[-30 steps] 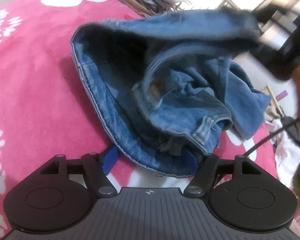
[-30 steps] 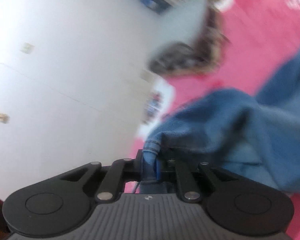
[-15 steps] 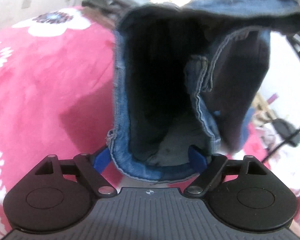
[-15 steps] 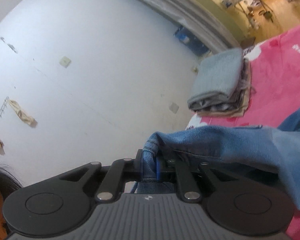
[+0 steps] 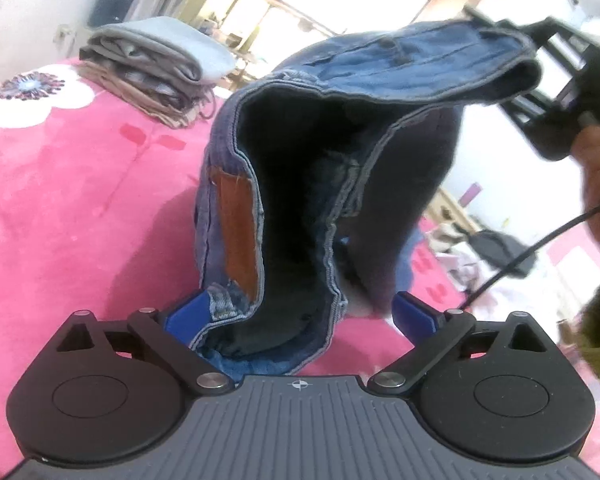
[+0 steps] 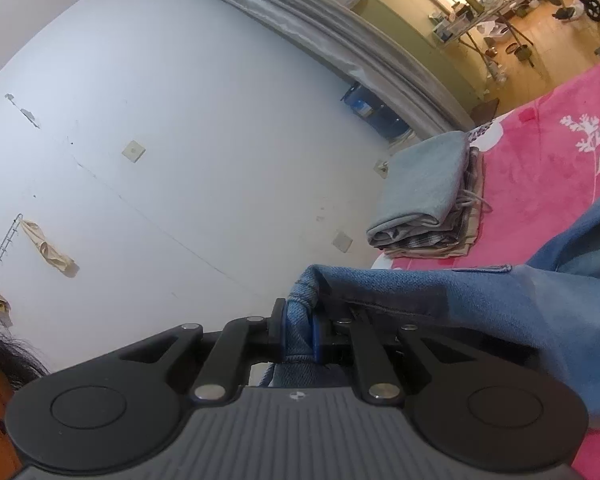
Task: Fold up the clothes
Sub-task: 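Lift the blue jeans up off the bed with both tools, letting them hang, then lower the jeans onto the bed beside the folded clothes stack with both tools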
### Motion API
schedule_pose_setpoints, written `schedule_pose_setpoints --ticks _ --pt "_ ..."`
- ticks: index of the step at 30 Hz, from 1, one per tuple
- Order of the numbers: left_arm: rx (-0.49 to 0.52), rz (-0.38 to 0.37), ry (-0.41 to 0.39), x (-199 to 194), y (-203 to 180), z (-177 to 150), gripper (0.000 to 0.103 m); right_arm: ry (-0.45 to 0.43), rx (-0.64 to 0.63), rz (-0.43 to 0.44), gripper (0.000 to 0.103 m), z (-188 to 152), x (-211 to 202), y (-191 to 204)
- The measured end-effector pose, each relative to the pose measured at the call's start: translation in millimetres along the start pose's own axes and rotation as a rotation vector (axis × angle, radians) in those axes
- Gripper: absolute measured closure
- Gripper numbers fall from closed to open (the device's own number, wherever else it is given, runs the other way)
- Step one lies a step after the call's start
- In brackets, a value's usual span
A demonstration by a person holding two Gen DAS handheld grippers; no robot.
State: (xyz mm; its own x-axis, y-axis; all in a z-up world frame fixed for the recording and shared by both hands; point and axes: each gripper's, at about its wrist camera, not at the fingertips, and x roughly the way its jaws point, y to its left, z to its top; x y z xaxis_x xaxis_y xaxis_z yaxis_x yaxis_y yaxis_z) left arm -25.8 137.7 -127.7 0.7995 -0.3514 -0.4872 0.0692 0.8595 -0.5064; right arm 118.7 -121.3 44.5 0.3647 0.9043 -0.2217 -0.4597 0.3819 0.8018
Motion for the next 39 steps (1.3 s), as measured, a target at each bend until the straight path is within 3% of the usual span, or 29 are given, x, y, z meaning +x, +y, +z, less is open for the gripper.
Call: schedule_pose_setpoints --ticks 3,5,8,10,14,17,23,28,31,34,37,39 --pt "0.044 0.075 0.003 12.7 -7.4 -0.5 0.005 0.004 -0.010 0.012 0.089 -3.9 -2.8 5.8" --pt "0.057 0.115 0.006 23.1 -7.4 0.2 0.012 -0.027 -0.008 0.001 0.089 -3.1 -13.0 6.3" --pt "0.075 0.172 0.002 31.5 -9.9 -0.7 0.041 -0.090 -0.002 -0.026 0.089 -0.5 -32.2 5.4" --pt "0.093 0.187 -0.006 29.9 -15.2 -1.9 0.072 -0.132 0.002 -0.044 0.089 1.3 -44.9 4.8" --pt "0.167 0.158 -0.051 18.5 -33.4 7.1 0.090 -0.215 0.011 -0.079 0.089 4.9 -70.5 3.6" --pt "0.179 0.016 -0.079 2.1 -59.5 27.3 0.094 -0.292 0.009 -0.109 0.089 10.3 -96.7 5.7" --pt "0.184 -0.419 -0.139 -20.4 -158.9 100.6 0.095 -0.605 -0.086 -0.213 0.089 54.0 -237.4 56.3" --pt "0.194 -0.777 -0.194 -50.1 -260.8 150.4 0.095 -0.835 -0.284 -0.290 0.089 80.8 -366.6 154.4" --pt "0.184 -0.965 -0.202 -71.9 -300.0 159.0 0.095 -0.914 -0.452 -0.345 0.089 76.2 -406.7 221.8" --pt "0.169 -1.072 -0.195 -83.7 -312.2 153.3 0.095 -0.923 -0.578 -0.413 0.089 67.9 -406.1 257.6" --pt "0.179 -1.019 -0.191 -84.2 -305.6 140.5 0.095 -0.896 -0.658 -0.473 0.089 62.2 -385.6 269.5" --pt "0.178 -0.949 -0.180 -78.3 -289.4 134.1 0.095 -0.845 -0.620 -0.477 0.089 65.5 -358.8 246.6"
